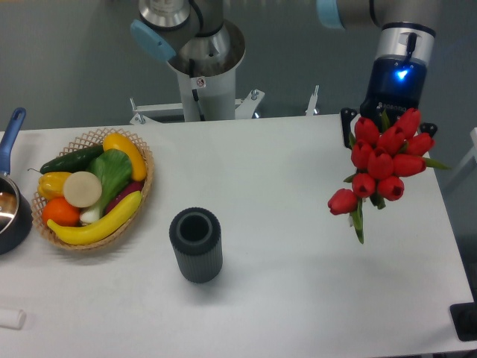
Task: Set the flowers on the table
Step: 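Lower the held red tulips toward the table surface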
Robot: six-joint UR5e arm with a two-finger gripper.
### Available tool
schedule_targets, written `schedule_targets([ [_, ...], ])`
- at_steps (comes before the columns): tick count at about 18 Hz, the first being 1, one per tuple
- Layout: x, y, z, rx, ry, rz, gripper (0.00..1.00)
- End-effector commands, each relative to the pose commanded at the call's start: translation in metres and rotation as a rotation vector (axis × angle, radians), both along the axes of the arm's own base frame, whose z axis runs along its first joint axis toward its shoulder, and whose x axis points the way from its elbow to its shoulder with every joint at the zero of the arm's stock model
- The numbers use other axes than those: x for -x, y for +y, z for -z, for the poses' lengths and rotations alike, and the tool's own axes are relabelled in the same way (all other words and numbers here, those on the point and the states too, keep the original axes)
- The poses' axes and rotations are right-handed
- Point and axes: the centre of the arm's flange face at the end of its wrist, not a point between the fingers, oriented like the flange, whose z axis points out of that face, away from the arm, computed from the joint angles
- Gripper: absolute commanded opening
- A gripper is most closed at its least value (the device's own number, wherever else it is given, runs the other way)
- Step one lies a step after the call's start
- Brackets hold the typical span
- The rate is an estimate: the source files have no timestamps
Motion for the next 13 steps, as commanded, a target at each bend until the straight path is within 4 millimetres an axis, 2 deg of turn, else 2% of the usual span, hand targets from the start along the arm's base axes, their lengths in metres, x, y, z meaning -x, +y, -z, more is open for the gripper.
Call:
schedule_targets([
  [7, -0.020, 0.028, 0.026, 0.257, 0.074, -0.003, 0.49],
  [10, -0.031, 0.051, 0.048, 0.380, 0.096, 0.021, 0.49],
  [13, -0.034, 0.065, 0.074, 0.476, 0.090, 0.031, 0.49],
])
